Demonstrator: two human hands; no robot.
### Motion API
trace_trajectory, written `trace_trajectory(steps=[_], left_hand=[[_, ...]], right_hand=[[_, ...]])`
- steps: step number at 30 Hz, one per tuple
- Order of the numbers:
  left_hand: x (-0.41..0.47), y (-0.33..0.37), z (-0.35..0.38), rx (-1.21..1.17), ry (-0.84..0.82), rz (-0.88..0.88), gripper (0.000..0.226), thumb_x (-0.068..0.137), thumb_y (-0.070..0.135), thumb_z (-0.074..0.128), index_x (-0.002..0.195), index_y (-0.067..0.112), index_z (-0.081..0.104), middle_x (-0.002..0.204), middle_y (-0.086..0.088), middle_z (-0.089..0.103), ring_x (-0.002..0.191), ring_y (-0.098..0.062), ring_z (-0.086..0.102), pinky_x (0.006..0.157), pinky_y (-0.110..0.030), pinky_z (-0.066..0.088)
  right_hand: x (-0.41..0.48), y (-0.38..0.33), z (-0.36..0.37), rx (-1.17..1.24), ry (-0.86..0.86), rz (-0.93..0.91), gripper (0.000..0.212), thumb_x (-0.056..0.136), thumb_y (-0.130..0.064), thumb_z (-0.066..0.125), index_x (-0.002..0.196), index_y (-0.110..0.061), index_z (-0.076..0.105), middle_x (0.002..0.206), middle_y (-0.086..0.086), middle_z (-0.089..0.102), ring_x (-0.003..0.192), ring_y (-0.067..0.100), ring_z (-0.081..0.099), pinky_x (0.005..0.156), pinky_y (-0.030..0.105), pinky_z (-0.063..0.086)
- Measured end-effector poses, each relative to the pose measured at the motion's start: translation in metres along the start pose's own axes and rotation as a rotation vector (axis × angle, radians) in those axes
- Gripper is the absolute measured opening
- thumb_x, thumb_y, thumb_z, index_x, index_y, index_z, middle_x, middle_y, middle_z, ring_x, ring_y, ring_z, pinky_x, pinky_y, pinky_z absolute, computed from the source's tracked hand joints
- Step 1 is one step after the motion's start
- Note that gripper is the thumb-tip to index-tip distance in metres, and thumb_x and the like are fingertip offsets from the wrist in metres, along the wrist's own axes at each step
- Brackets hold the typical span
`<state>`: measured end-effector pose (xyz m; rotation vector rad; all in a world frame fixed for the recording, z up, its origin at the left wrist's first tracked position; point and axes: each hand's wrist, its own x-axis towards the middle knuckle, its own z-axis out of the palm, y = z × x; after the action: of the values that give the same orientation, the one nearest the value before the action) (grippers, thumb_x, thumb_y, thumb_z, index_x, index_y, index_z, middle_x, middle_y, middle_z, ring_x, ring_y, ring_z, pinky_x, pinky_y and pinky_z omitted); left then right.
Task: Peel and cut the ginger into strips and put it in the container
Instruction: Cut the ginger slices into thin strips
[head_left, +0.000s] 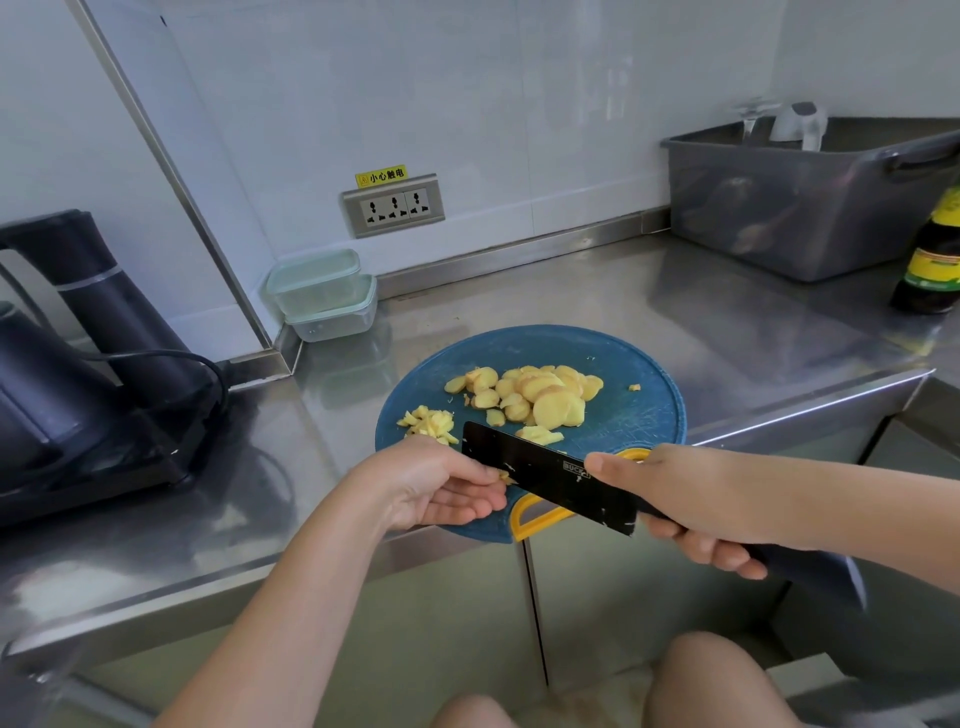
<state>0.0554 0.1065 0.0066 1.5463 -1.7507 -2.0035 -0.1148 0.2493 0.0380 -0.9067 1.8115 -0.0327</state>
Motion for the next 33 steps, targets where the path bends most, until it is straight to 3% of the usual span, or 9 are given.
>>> trace_trajectory(steps=[3,5,8,12,17,20,24,33], left_hand=[[0.001,0.0,0.0,-0.004,0.003,0.0,0.009,0.085,0.004,0.066,0.081,-0.002,0.07,0.065,-0.011,0.07,0.048,-0.012,0.065,0.043,-0.018,0.052],[0.001,-0.001,0.0,-0.007,0.005,0.002,0.008,0.085,0.005,0.066,0.082,-0.003,0.07,0.066,-0.012,0.07,0.048,-0.012,0.065,0.044,-0.018,0.052],[0.001,-0.002,0.001,-0.008,0.0,0.011,0.009,0.084,0.006,0.067,0.084,-0.003,0.07,0.067,-0.012,0.071,0.049,-0.012,0.065,0.045,-0.018,0.053],[0.0,-0.002,0.002,0.004,0.01,0.033,0.013,0.085,0.01,0.068,0.084,-0.002,0.07,0.066,-0.012,0.07,0.048,-0.012,0.064,0.044,-0.018,0.053],[0.003,-0.002,0.007,0.087,0.083,0.055,0.021,0.088,0.021,0.067,0.084,0.0,0.069,0.065,-0.009,0.07,0.046,-0.01,0.063,0.044,-0.017,0.051],[0.003,-0.002,0.009,0.118,0.111,0.065,0.024,0.089,0.024,0.065,0.085,0.001,0.069,0.065,-0.008,0.07,0.047,-0.01,0.062,0.044,-0.017,0.051],[-0.001,-0.003,0.002,0.018,0.029,0.043,0.021,0.091,0.017,0.061,0.086,-0.001,0.071,0.07,-0.011,0.071,0.051,-0.013,0.065,0.047,-0.019,0.053],[0.0,-0.004,-0.001,0.024,0.011,0.019,0.016,0.088,0.011,0.063,0.081,-0.001,0.071,0.063,-0.009,0.069,0.046,-0.011,0.063,0.042,-0.017,0.051]], right_hand=[[-0.006,0.003,0.007,-0.232,0.322,-0.013,0.052,0.095,-0.064,0.022,0.067,-0.025,0.041,0.064,0.012,0.055,0.046,0.023,0.047,0.043,0.025,0.041],[-0.007,0.003,0.009,-0.317,0.417,-0.038,0.049,0.098,-0.06,0.02,0.069,-0.026,0.041,0.069,0.012,0.055,0.05,0.022,0.048,0.046,0.024,0.042],[-0.01,0.006,0.004,-0.147,0.349,0.017,0.065,0.091,-0.069,0.024,0.075,-0.009,0.042,0.057,0.009,0.042,0.038,0.019,0.037,0.036,0.023,0.036],[-0.014,0.016,-0.002,-0.003,0.265,-0.001,0.065,0.087,-0.073,0.029,0.063,-0.014,0.038,0.038,-0.001,0.035,0.025,0.012,0.033,0.031,0.017,0.031],[-0.02,0.02,-0.004,0.132,0.259,-0.053,0.065,0.086,-0.072,0.033,0.058,-0.014,0.039,0.036,-0.001,0.036,0.025,0.013,0.032,0.031,0.016,0.03],[-0.024,0.018,-0.007,0.12,0.3,-0.085,0.064,0.085,-0.072,0.033,0.06,-0.013,0.038,0.037,0.0,0.034,0.026,0.013,0.031,0.032,0.018,0.03],[-0.03,0.017,-0.006,0.145,0.224,-0.073,0.065,0.088,-0.07,0.031,0.057,-0.013,0.038,0.035,0.0,0.036,0.023,0.012,0.033,0.029,0.016,0.031],[-0.026,0.015,0.007,-0.01,0.279,-0.019,0.061,0.088,-0.07,0.03,0.064,-0.013,0.035,0.038,0.0,0.034,0.025,0.014,0.032,0.03,0.018,0.032]])
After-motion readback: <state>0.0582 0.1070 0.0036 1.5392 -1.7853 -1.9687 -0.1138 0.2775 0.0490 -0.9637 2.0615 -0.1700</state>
